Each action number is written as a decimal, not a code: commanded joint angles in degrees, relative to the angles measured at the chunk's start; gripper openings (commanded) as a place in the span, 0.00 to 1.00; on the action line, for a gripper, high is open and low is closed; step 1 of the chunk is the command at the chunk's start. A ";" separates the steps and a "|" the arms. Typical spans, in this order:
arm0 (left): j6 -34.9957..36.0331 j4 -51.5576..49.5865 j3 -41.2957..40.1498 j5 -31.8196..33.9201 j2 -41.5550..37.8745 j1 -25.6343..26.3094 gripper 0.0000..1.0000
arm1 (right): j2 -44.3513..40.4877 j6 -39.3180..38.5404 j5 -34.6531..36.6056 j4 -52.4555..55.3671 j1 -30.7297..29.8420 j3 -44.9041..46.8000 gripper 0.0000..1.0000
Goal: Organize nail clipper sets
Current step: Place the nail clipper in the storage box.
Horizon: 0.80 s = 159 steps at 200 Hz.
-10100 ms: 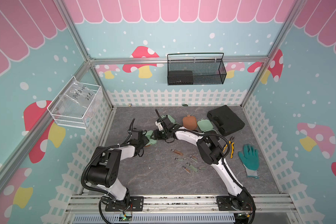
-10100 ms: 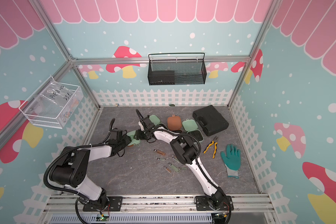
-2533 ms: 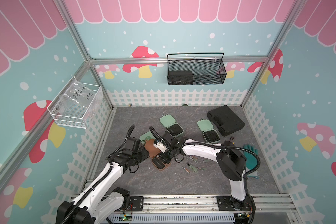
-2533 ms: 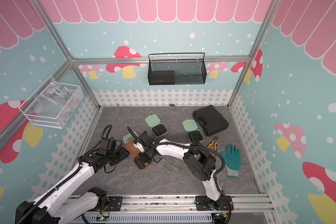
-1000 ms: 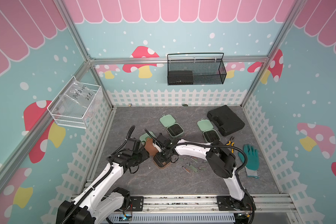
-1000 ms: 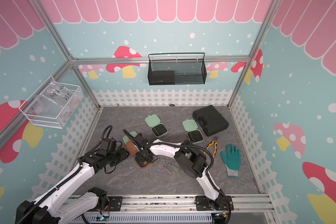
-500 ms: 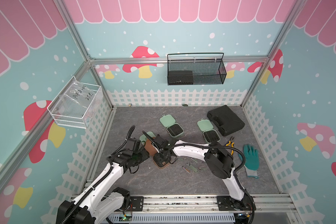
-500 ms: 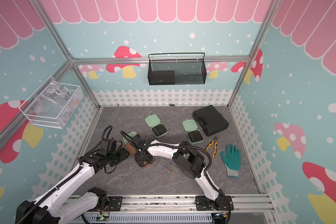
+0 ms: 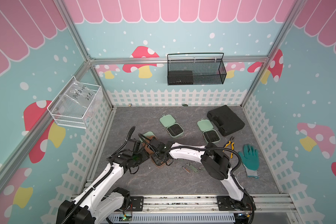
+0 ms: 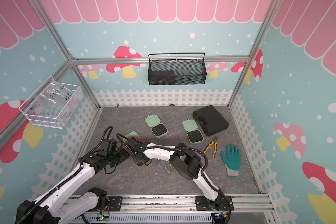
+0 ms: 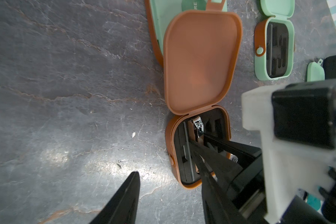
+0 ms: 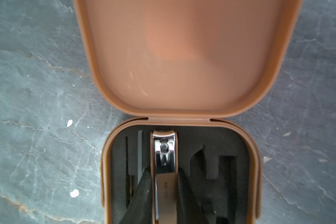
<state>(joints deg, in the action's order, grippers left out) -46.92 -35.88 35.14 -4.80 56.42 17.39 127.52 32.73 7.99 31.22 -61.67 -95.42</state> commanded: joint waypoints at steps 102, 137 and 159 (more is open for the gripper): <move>0.08 0.48 0.00 -1.18 2.02 0.15 0.54 | 8.89 -3.71 -5.52 9.94 0.20 -2.87 0.23; 0.27 0.28 0.16 -0.91 2.41 0.10 0.54 | 6.99 -4.94 -6.80 10.73 0.37 -5.60 0.31; 0.46 0.28 0.29 -0.91 2.79 0.12 0.54 | 5.68 -5.39 -7.96 10.84 0.33 -6.35 0.36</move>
<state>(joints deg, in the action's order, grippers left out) -46.89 -35.75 35.11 -5.82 58.54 17.39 129.82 28.60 4.73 37.43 -60.77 -102.41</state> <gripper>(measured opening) 0.545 0.339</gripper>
